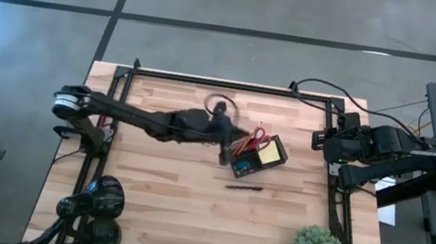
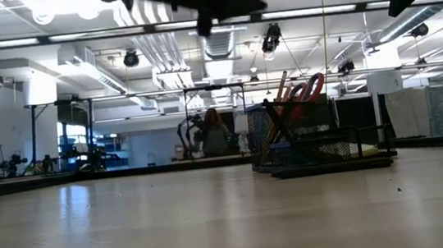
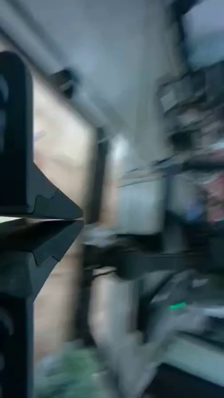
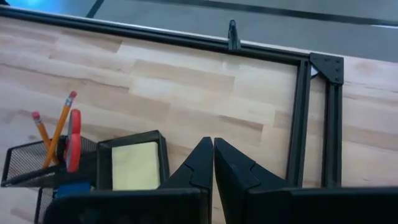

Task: Pick and place office supplies into organizer
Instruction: Put the pen into the desk organizer

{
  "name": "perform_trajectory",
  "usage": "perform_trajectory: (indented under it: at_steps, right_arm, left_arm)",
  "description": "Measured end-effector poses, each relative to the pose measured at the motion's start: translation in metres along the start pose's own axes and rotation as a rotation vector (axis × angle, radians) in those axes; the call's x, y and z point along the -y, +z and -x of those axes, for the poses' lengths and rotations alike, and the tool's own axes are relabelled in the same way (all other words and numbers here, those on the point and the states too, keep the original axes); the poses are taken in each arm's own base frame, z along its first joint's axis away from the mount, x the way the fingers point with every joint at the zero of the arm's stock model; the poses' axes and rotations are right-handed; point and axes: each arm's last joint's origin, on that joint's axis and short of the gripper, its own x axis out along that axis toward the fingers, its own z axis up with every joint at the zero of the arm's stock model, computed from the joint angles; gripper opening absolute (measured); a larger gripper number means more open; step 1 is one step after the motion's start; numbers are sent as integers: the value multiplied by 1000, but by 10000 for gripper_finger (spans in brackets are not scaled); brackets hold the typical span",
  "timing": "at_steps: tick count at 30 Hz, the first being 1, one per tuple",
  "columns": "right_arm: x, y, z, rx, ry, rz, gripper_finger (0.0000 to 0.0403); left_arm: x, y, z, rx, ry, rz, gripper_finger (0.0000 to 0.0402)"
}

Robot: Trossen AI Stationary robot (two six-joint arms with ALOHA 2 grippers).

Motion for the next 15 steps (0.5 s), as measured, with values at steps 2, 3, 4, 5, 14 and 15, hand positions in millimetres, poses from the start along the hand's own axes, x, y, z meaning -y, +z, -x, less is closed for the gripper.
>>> perform_trajectory:
  at_steps: [2,3,4,5,14,15]
  right_arm:
    - [0,0,0,-1,0,11,9]
    - [0,0,0,-6,2,12,9]
    - [0,0,0,-14,3,19,9]
    - [0,-1,0,-20,5,23,9]
    - [-16,-9,-3,-270,126,172,18]
    - [-23,-13,-6,-330,163,206,23]
  left_arm:
    - [-1,-18,-8,-129,-95,-11,1]
    - [0,-24,-11,-196,-175,-6,1]
    - [3,-29,-14,-272,-255,-1,1]
    - [8,-33,-17,-349,-315,2,1]
    - [51,-52,-54,-808,-352,-151,31]
    - [52,-55,-58,-826,-359,-87,40]
